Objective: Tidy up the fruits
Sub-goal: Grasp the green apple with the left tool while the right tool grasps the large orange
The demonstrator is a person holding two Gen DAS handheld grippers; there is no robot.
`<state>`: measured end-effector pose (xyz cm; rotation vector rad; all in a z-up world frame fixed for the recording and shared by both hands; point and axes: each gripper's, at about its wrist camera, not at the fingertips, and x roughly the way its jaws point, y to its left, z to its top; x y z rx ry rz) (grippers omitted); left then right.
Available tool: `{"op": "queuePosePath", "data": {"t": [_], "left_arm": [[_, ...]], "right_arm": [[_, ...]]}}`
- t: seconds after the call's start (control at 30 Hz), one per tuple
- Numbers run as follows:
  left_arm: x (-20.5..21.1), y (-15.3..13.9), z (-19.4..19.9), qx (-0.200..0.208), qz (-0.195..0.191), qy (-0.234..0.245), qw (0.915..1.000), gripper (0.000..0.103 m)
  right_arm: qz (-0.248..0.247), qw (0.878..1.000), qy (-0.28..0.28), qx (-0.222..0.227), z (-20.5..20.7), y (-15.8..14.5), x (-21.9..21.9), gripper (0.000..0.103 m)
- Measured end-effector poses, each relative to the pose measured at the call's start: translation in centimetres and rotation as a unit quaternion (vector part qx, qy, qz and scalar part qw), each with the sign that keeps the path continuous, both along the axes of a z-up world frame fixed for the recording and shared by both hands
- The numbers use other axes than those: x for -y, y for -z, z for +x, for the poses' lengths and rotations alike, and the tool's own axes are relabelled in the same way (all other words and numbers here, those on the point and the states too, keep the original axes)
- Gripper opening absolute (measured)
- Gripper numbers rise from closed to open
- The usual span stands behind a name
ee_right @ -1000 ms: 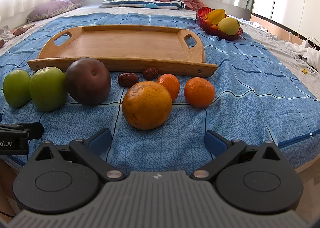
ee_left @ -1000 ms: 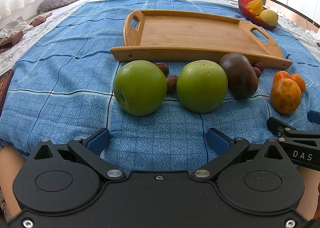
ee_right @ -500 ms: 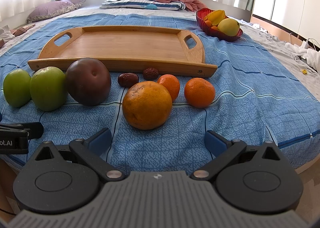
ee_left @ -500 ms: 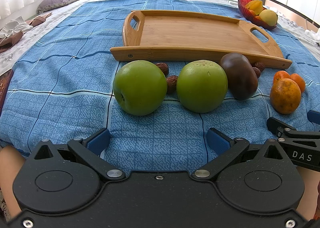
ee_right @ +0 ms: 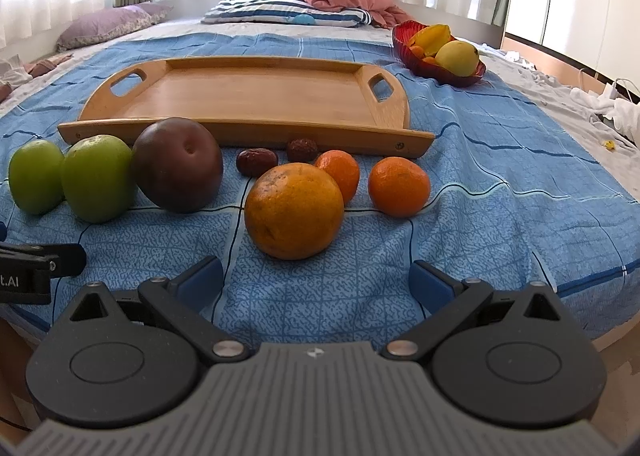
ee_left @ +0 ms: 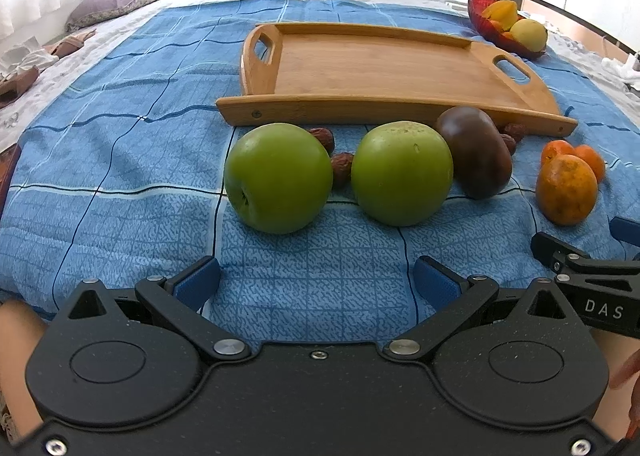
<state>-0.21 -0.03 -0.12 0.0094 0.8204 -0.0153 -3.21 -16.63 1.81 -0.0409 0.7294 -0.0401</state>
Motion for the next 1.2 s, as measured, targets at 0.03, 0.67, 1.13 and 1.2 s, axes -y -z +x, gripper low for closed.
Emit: {"op": "queuePosePath", "data": {"t": [0.03, 0.67, 1.13, 1.2], "left_arm": [[0.0, 0.0, 0.0, 0.000, 0.000, 0.003, 1.0000, 0.103], [-1.4, -1.4, -1.4, 0.085, 0.006, -0.016, 0.9962, 0.102], [-1.3, -1.9, -0.1, 0.117, 0.052, -0.007, 0.9918, 0.076], [-1.2, -1.6, 0.1, 0.112, 0.052, -0.006, 0.9923, 0.072]], "right_arm": [[-0.001, 1.000, 0.000, -0.001, -0.1, 0.2, -0.3, 0.103], [0.048, 0.998, -0.010, 0.050, -1.0, -0.5, 0.7, 0.093], [-0.001, 0.996, -0.025, 0.084, -0.2, -0.9, -1.3, 0.070], [-0.011, 0.996, -0.028, 0.087, -0.2, -0.8, -1.6, 0.068]]}}
